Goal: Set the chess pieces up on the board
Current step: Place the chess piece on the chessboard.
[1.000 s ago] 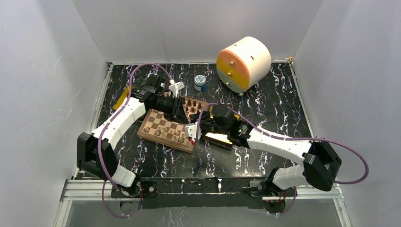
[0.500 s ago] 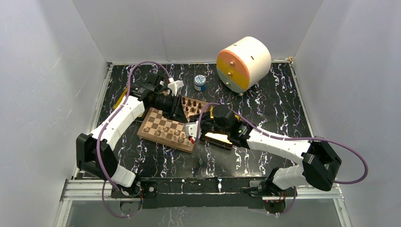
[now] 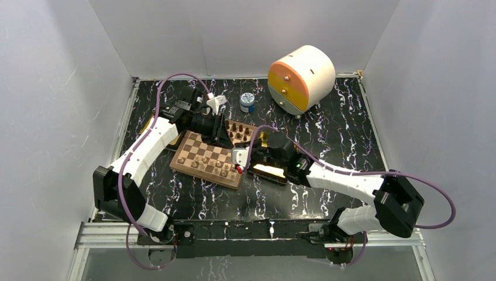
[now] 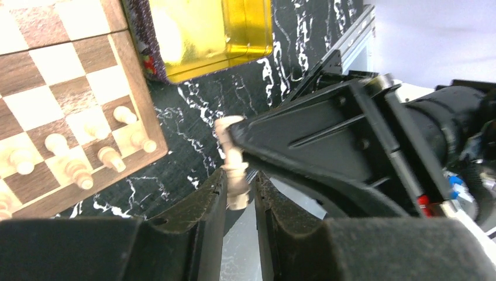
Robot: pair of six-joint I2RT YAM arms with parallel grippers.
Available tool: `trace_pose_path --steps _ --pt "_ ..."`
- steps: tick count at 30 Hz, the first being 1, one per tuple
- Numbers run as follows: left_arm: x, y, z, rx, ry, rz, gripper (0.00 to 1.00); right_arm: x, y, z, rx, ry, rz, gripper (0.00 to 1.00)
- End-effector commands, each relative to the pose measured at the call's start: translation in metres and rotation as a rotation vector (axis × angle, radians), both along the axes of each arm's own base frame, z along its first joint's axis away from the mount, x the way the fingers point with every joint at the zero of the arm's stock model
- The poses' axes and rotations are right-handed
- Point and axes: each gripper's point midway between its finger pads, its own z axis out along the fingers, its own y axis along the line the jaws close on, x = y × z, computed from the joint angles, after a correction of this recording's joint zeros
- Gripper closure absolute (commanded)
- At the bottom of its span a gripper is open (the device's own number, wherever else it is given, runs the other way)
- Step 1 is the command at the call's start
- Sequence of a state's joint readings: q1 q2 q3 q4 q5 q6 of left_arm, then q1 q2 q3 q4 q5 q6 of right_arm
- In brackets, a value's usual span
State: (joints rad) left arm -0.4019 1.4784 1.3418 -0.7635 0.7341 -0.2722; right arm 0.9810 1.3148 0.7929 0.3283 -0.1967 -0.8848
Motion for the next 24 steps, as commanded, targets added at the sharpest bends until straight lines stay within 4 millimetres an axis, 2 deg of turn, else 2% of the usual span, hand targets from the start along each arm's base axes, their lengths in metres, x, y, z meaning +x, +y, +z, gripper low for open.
trace_pose_path --steps 1,8,13,18,24 --pt "0.002 -0.017 0.047 -0.144 -0.080 -0.020 0.75 -0.009 0.004 0.008 0.069 0.014 0.025 0.99" --pt "0.010 -0.018 0.046 -0.139 -0.084 0.011 0.69 -0.006 0.001 0.008 0.103 0.025 -0.007 0.98" --pt "0.024 -0.009 0.044 -0.067 -0.136 0.105 0.66 -0.004 -0.006 0.008 0.143 0.072 -0.065 0.99" --pt "0.037 -0.001 0.050 -0.028 -0.183 0.198 0.65 0.000 -0.012 0.015 0.261 0.186 -0.157 0.99" --pt "0.043 0.002 0.064 -0.055 -0.237 0.265 0.62 0.006 -0.009 0.022 0.402 0.391 -0.259 0.99"
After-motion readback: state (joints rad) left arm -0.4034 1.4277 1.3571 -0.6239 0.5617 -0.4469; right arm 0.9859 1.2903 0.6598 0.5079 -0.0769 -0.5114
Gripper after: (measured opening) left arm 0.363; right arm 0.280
